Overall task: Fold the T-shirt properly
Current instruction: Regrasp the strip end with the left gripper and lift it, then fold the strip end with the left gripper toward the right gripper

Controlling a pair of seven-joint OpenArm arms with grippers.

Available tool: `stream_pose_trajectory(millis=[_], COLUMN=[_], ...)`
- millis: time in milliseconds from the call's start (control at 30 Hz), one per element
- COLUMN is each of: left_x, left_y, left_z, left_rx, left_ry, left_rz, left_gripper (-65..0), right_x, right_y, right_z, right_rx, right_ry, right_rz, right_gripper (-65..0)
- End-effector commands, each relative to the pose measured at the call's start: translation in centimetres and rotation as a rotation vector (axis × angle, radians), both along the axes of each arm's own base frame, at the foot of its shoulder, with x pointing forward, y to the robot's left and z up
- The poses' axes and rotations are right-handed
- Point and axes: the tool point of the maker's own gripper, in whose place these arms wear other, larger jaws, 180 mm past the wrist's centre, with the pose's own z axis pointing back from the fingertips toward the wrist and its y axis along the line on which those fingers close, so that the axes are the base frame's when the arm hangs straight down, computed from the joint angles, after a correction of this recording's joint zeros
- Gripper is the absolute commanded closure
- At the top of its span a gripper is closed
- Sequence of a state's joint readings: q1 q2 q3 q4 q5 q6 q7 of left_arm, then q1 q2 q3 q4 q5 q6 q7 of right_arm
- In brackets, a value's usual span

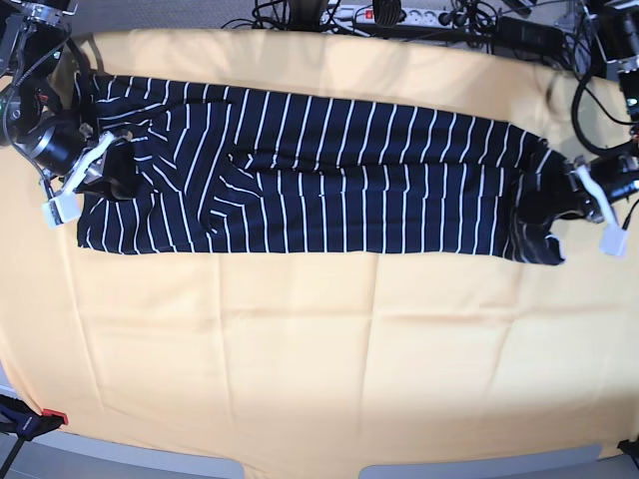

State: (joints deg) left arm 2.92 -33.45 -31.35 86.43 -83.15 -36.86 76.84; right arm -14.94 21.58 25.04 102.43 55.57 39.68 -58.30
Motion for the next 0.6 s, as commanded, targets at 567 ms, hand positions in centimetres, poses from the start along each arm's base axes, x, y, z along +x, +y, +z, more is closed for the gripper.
stream_pose_trajectory(millis=[567], left_x=[0.2], left_y=[-14.2], left_z=[2.3], left_rx=[-0.297], left_ry=[-0.204], left_rz=[-0.143], left_gripper=[0.0], right_x=[0.6], right_y=[0.2], right_z=[1.3], right_rx=[0.016], right_ry=[-0.052], right_rz=[0.002], right_gripper=[-10.7])
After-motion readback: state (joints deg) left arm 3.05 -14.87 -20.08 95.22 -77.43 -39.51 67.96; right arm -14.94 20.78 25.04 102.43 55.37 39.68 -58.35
